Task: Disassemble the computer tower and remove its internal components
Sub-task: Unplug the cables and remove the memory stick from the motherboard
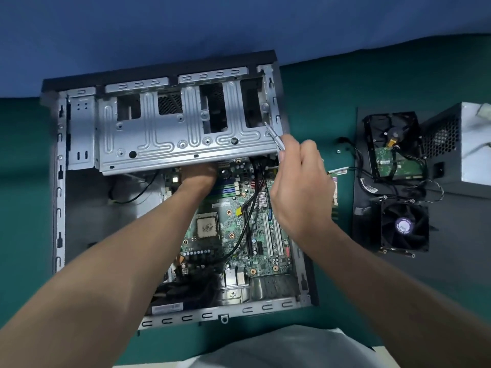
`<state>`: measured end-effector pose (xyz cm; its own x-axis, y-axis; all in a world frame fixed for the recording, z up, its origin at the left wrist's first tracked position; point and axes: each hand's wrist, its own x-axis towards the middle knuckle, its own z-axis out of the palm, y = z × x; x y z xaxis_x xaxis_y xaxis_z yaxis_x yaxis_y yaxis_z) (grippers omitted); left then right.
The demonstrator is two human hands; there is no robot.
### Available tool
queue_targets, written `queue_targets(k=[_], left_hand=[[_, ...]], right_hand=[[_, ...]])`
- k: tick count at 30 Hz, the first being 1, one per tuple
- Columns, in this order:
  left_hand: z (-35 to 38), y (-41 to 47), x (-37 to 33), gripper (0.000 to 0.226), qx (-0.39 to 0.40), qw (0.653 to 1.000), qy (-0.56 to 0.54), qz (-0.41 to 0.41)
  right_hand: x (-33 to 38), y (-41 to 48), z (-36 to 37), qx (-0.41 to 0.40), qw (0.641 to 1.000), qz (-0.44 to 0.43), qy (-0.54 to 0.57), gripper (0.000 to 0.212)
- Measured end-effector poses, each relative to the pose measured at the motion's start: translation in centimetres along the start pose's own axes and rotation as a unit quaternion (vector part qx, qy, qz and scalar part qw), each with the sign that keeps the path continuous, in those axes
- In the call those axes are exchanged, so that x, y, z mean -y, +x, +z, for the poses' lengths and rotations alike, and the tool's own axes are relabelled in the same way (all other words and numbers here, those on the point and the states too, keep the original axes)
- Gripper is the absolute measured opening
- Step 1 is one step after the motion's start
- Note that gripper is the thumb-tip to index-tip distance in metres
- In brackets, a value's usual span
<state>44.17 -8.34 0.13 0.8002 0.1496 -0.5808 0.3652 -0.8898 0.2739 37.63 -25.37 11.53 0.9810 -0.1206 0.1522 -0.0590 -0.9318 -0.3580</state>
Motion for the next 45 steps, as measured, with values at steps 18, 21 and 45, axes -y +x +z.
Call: queue_targets(k=[18,21,45], left_hand=[[-1.8,-18.9,-9.2,0.015,-0.26,0.895,-0.208,0.296],[-0.2,-19.6,-11.9,0.006,-0.243,0.891,-0.137,0.36],[2.6,-21.2,-6.3,0.05,-0.138,0.888,0.102,0.427]], right_hand=[[-5.0,-0.3,-3.4,0.124,0.685,0.336,0.634,0.026],[-7.0,-1.7,-4.8,0.176,0.525,0.376,0.743,0.026],[-9.7,-4.5,-0.6,0.198,0.647,0.497,0.543,0.017]])
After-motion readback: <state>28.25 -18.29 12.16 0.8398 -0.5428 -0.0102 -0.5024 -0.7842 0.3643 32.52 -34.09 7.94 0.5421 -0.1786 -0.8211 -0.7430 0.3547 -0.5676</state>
